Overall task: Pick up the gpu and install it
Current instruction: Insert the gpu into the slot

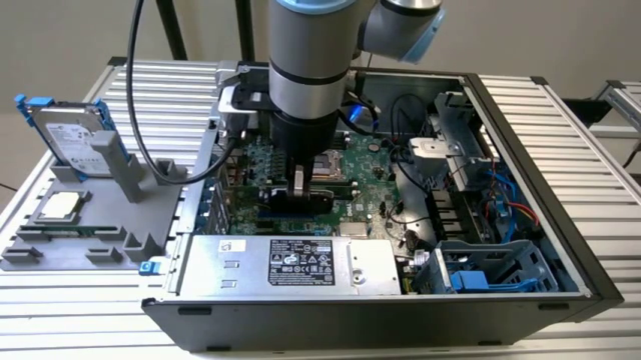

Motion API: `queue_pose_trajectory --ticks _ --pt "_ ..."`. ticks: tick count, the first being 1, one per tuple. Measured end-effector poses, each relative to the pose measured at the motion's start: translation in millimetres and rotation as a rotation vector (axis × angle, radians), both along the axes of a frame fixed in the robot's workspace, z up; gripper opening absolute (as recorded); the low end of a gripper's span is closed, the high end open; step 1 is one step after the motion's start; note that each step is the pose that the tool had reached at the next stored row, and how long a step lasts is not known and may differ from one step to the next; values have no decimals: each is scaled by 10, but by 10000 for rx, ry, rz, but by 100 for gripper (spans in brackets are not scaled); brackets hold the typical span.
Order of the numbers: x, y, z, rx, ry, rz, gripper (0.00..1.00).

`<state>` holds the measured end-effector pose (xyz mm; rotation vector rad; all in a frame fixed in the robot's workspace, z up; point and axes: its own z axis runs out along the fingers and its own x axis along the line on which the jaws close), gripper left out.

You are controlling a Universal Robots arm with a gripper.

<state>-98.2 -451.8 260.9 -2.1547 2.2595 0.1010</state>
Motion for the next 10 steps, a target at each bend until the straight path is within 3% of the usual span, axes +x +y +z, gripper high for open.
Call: queue_pose_trajectory --ticks 10 --pt "0 2 -31 0 1 6 0"
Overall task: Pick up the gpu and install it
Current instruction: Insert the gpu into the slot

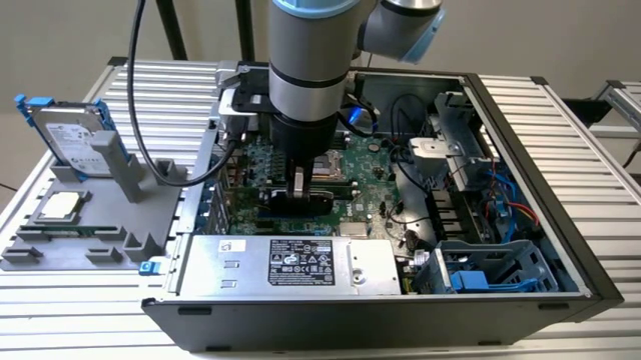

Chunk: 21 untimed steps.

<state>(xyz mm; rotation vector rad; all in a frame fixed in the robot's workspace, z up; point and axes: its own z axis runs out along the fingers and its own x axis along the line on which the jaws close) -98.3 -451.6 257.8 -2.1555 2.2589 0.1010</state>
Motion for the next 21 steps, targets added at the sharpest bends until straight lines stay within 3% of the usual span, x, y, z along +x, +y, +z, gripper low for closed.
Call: queue_pose_trajectory --ticks 21 --pt "0 0 -38 2 0 0 0"
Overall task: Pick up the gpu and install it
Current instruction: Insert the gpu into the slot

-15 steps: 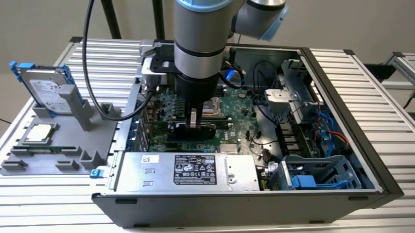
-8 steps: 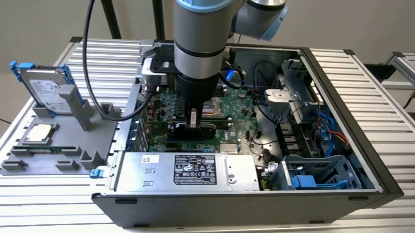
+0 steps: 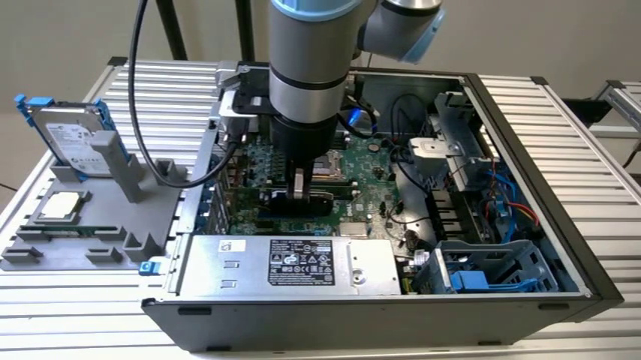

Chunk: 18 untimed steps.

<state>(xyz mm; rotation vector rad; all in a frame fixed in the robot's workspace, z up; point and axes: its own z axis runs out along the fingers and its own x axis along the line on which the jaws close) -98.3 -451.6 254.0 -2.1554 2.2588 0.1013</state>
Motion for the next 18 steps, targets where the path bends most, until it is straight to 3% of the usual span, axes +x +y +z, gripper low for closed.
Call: queue_pose_trajectory --ticks 6,13,18 --pt "0 0 -28 1 -3 0 0" --pt "-1 0 -107 -2 0 -2 0" --pt "0 0 -115 -1 0 0 0"
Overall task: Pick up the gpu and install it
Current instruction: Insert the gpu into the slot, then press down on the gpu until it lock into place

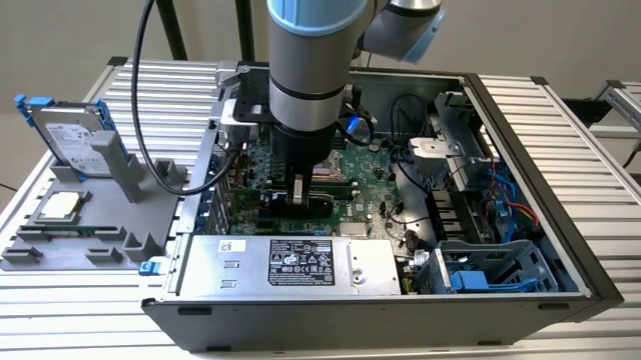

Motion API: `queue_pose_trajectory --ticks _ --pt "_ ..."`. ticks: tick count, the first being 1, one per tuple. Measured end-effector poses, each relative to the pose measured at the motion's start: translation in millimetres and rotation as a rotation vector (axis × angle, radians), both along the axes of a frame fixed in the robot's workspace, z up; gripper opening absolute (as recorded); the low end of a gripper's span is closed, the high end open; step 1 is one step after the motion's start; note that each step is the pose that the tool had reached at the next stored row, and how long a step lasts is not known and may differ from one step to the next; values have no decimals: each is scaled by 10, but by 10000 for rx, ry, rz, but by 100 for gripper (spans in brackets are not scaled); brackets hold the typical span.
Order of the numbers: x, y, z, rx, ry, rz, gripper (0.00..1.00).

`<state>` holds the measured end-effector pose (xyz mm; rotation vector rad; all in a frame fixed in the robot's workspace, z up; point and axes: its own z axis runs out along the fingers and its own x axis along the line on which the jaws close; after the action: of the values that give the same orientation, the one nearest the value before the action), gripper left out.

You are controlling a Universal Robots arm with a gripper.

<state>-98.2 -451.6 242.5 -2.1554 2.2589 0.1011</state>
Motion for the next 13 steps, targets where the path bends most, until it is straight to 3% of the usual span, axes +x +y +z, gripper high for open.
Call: queue_pose_trajectory --ticks 2,3,11,13 --pt "1 2 -6 13 -7 -1 0" --pt "2 4 -17 35 -18 -2 100" --pt "0 0 -3 1 0 0 100" --pt "0 0 48 7 1 0 100"
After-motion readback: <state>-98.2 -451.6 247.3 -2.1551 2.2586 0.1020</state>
